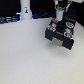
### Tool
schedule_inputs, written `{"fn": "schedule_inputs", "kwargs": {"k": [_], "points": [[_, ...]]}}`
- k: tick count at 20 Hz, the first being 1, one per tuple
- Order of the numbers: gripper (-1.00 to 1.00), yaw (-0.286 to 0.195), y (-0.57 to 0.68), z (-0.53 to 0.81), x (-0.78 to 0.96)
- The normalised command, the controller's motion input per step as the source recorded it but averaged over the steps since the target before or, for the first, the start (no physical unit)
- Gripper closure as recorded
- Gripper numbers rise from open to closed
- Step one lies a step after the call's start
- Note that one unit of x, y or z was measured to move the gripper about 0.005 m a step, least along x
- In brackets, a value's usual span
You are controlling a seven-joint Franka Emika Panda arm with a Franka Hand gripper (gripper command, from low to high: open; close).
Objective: Open the kcup holder, insert the kcup into the holder, and close the kcup holder
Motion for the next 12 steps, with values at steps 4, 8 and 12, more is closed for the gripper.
{"fn": "schedule_inputs", "kwargs": {"k": [4,8,12], "points": [[1.00,0.013,0.04,-0.14,0.14],[1.00,-0.001,0.01,-0.01,0.14],[1.00,-0.002,0.21,0.17,0.38]]}}
